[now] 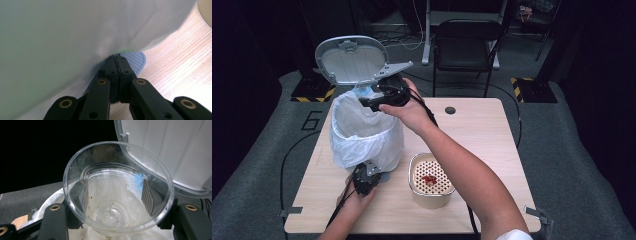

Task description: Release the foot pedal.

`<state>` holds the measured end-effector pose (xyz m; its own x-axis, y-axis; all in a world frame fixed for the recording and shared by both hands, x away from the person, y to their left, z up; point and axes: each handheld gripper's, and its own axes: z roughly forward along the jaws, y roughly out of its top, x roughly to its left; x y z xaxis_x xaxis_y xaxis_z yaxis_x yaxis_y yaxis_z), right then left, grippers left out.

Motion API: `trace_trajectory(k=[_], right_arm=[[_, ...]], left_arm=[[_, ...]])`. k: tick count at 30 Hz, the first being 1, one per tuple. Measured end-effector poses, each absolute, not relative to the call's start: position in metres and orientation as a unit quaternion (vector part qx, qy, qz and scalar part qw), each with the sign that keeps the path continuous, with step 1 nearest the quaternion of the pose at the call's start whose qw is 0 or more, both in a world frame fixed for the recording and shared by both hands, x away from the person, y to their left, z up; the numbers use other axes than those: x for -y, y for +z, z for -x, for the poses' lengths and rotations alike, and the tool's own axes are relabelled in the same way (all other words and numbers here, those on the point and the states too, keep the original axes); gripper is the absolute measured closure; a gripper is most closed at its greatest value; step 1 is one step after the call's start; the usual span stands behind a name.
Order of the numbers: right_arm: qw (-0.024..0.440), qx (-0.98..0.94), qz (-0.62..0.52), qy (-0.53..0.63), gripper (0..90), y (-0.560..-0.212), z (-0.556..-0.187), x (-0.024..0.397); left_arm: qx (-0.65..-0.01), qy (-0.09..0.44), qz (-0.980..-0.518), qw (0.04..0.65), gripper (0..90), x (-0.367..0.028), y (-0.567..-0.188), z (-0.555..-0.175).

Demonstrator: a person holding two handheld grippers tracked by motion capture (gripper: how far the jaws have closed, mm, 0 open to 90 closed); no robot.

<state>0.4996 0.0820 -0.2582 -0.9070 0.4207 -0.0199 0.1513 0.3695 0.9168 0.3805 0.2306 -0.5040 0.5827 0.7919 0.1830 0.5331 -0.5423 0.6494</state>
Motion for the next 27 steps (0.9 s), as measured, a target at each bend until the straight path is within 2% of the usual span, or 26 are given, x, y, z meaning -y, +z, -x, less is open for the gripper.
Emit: trace_trajectory(k=[4,5,7,9,17,20,27], right_arm=[[0.126,-0.824,-0.17,0.526,34.8,-0.264,-0.502,-0.092],[0.114,-0.826,-0.164,0.527,27.7,-0.268,-0.502,-0.099],[0.117,-0.827,-0.16,0.526,24.6,-0.27,-0.502,-0.102],[0.134,-0.825,-0.161,0.524,12.2,-0.273,-0.5,-0.106],[0.136,-0.81,-0.177,0.543,10.0,-0.271,-0.493,-0.093],[0.131,-0.805,-0.178,0.551,14.0,-0.266,-0.488,-0.079],[0.14,-0.799,-0.181,0.556,16.3,-0.263,-0.477,-0.04]], left_arm=[[-0.391,0.233,-0.847,0.275,88.6,-0.231,-0.504,-0.381],[-0.393,0.235,-0.845,0.275,88.6,-0.23,-0.504,-0.38],[-0.392,0.236,-0.845,0.276,88.5,-0.23,-0.504,-0.38],[-0.393,0.235,-0.845,0.277,88.6,-0.23,-0.504,-0.38],[-0.392,0.235,-0.846,0.275,88.5,-0.231,-0.504,-0.38],[-0.394,0.236,-0.843,0.279,88.5,-0.23,-0.504,-0.38],[-0.391,0.23,-0.849,0.273,88.5,-0.232,-0.503,-0.381]])
